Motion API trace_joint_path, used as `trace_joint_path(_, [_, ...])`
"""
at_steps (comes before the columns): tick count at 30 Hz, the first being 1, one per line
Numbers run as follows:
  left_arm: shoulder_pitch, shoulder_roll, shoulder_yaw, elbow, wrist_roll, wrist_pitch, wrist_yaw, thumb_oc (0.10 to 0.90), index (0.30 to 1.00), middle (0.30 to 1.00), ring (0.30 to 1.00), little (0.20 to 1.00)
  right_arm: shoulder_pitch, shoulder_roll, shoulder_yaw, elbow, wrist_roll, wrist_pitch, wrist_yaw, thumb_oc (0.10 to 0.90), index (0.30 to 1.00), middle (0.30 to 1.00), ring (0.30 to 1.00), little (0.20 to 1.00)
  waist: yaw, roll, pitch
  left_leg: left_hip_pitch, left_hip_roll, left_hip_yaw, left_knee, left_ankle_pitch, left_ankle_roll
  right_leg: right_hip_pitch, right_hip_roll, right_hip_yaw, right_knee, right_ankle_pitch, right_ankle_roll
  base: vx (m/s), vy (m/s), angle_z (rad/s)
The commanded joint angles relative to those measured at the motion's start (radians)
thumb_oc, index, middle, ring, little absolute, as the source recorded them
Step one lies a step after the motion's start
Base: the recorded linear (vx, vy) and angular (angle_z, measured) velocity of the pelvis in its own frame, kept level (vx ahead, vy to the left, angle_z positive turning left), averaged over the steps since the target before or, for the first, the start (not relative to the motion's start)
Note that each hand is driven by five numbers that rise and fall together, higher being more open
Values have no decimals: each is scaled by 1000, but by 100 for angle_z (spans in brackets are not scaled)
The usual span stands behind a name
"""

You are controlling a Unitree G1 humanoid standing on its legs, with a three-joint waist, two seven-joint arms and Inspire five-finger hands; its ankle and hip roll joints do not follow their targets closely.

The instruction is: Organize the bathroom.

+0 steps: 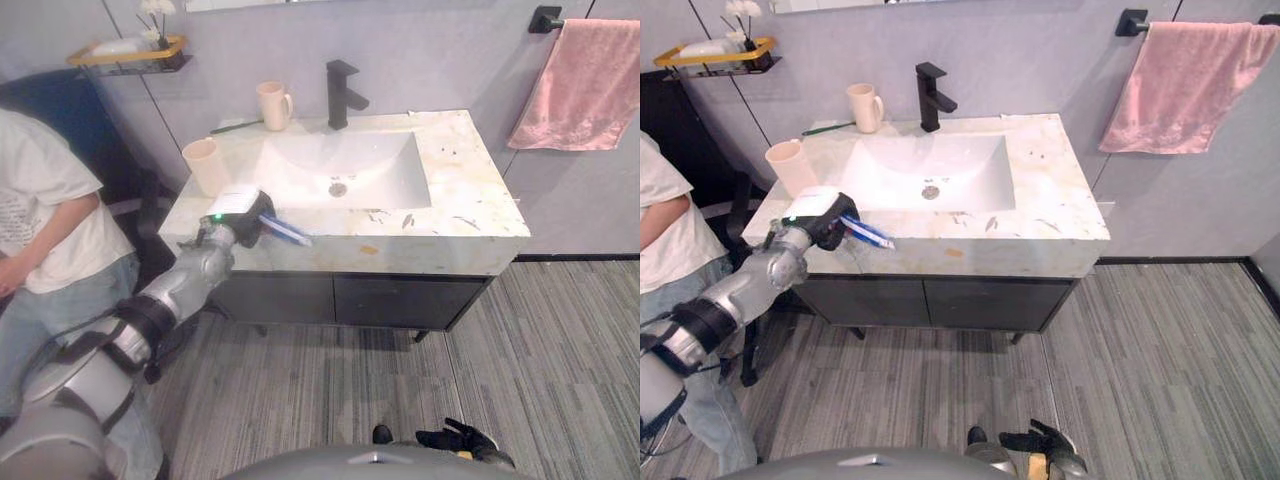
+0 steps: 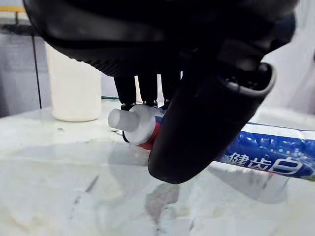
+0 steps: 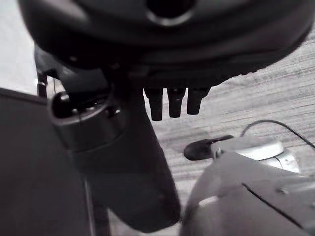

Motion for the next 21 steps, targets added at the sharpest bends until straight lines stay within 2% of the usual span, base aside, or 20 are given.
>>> trace_joint_path(1, [-45,-19,262,-141,-220,-147,208,400,300,300,300,300,54,-99,-147,-223,58,-214,-348,800,900,900,900,900,-31,-31,6,-28,-38,-22,3,-38,41,28,26,-15,35,-93,-2,-176,56,-8])
trace_joint_path(2, [9,-45,322,-203,-277,-176,221,400,300,300,300,300,81,-101,-207,-331,55,-262,-441,800,900,900,900,900,-38,-36,12,-29,-39,-19,2,-33,42,25,26,-11,32,-84,-2,-151,56,-10])
trace_joint_path(3, [17,-49,329,-210,-283,-175,215,400,300,300,300,300,85,-101,-216,-347,59,-257,-443,800,900,900,900,900,-39,-36,10,-27,-39,-19,2,-39,42,28,26,-10,29,-87,-1,-136,57,-13])
trace_joint_path(5, [125,-144,447,-345,-460,-280,225,400,300,300,300,300,129,-126,-401,-682,-69,-347,-651,800,900,900,900,900,-57,-49,10,-27,-43,-16,2,-43,46,29,24,1,12,-72,3,-156,79,-15])
trace_joint_path(6, [137,-160,463,-361,-488,-296,219,400,300,300,300,300,129,-135,-434,-746,-105,-345,-678,800,900,900,900,900,-59,-50,10,-30,-44,-14,2,-36,48,25,24,4,10,-64,3,-138,91,-23])
trace_joint_path(7, [153,-186,488,-390,-540,-323,204,400,300,300,300,300,122,-163,-497,-872,-194,-347,-721,800,900,900,900,900,-63,-49,7,-27,-45,-15,2,-44,50,30,25,10,2,-65,5,-136,75,-24])
trace_joint_path(8, [155,-196,495,-398,-583,-348,195,400,300,300,300,300,113,-176,-523,-919,-242,-398,-737,800,900,900,900,900,-66,-50,7,-31,-47,-13,2,-36,51,26,24,11,2,-57,4,-64,72,-22])
trace_joint_path(9, [155,-199,497,-399,-590,-353,194,400,300,300,300,300,109,-178,-531,-938,-248,-391,-734,800,900,900,900,900,-66,-49,5,-27,-47,-14,2,-44,50,31,25,12,-1,-63,6,-112,90,-17])
trace_joint_path(10, [141,-217,506,-416,-630,-356,174,400,300,300,300,300,62,-218,-582,-1038,-312,-438,-715,800,900,900,900,900,-68,-50,-1,-28,-48,-12,2,-46,49,29,24,16,-2,-61,11,-60,79,-9])
trace_joint_path(11, [137,-220,506,-419,-642,-354,167,400,300,300,300,300,50,-229,-592,-1057,-330,-456,-710,800,900,900,900,900,-68,-50,-2,-29,-49,-11,2,-46,48,28,23,16,-3,-60,13,-127,104,-10])
trace_joint_path(13, [116,-231,502,-437,-702,-340,143,400,300,300,300,300,-2,-269,-600,-1125,-347,-557,-632,800,900,900,900,900,-60,-51,-10,-32,-50,-10,2,-46,47,25,20,15,-5,-59,19,-95,76,-15])
trace_joint_path(14, [105,-237,500,-447,-707,-321,131,400,300,300,300,300,-34,-291,-587,-1163,-326,-566,-577,800,900,900,900,900,-54,-53,-15,-34,-51,-9,2,-45,46,24,17,14,-5,-59,21,-109,84,-16])
trace_joint_path(15, [82,-251,479,-476,-754,-290,127,400,300,300,300,300,-99,-334,-513,-1233,-280,-561,-438,800,900,900,900,900,-35,-58,-22,-36,-53,-13,2,-44,46,22,13,10,-6,-57,24,-88,67,-12])
trace_joint_path(16, [79,-254,478,-482,-756,-283,127,400,300,300,300,300,-113,-341,-495,-1245,-260,-560,-396,800,900,900,900,900,-33,-58,-22,-37,-54,-13,2,-43,47,21,12,10,-6,-58,25,-88,59,-9])
trace_joint_path(17, [71,-262,471,-495,-744,-264,132,400,300,300,300,300,-147,-359,-442,-1286,-208,-529,-310,800,900,900,900,900,-25,-61,-25,-39,-56,-15,2,-42,48,20,10,8,-7,-58,25,-81,40,-7])
trace_joint_path(18, [59,-271,459,-518,-724,-237,152,400,300,300,300,300,-196,-375,-346,-1339,-99,-472,-103,800,900,900,900,900,-9,-68,-31,-43,-57,-20,2,-40,49,18,7,3,-7,-60,26,-97,31,-4])
trace_joint_path(19, [58,-280,451,-521,-727,-218,142,400,300,300,300,300,-229,-380,-277,-1355,-66,-425,9,800,900,900,900,900,2,-74,-34,-46,-57,-22,2,-39,49,17,4,-4,-7,-61,27,-79,16,4])
trace_joint_path(20, [58,-283,451,-521,-728,-214,140,400,300,300,300,300,-241,-382,-258,-1357,-58,-418,39,800,900,900,900,900,2,-75,-35,-47,-57,-23,2,-39,49,17,4,-6,-7,-62,26,-56,-4,6])
trace_joint_path(21, [60,-292,442,-522,-728,-205,138,400,300,300,300,300,-275,-382,-199,-1376,11,-352,145,800,900,900,900,900,9,-80,-37,-49,-58,-25,2,-38,49,16,2,-12,-7,-61,26,-58,-7,12])
